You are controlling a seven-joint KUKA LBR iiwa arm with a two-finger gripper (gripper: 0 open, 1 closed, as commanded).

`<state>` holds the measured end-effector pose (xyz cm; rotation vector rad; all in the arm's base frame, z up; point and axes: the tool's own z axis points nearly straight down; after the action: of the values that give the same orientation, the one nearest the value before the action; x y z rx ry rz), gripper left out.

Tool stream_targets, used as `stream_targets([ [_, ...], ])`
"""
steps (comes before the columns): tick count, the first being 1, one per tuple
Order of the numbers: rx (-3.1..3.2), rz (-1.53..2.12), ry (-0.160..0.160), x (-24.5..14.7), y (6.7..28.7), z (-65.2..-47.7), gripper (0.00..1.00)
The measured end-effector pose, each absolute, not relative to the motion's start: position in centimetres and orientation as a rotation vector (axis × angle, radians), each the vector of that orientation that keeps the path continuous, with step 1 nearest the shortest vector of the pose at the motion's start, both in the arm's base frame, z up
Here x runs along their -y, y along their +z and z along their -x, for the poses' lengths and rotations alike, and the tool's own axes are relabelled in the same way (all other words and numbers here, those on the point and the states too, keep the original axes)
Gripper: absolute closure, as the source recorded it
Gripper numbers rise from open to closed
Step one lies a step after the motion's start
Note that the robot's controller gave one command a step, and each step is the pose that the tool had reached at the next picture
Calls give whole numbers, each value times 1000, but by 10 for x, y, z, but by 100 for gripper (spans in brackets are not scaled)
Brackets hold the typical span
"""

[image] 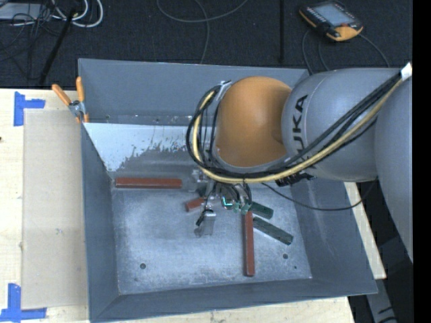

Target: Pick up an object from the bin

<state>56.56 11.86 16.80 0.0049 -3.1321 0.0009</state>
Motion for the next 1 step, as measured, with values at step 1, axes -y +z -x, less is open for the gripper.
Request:
stream_targets([
  [1, 3140, -1, -1, -118, 172, -567, 0],
])
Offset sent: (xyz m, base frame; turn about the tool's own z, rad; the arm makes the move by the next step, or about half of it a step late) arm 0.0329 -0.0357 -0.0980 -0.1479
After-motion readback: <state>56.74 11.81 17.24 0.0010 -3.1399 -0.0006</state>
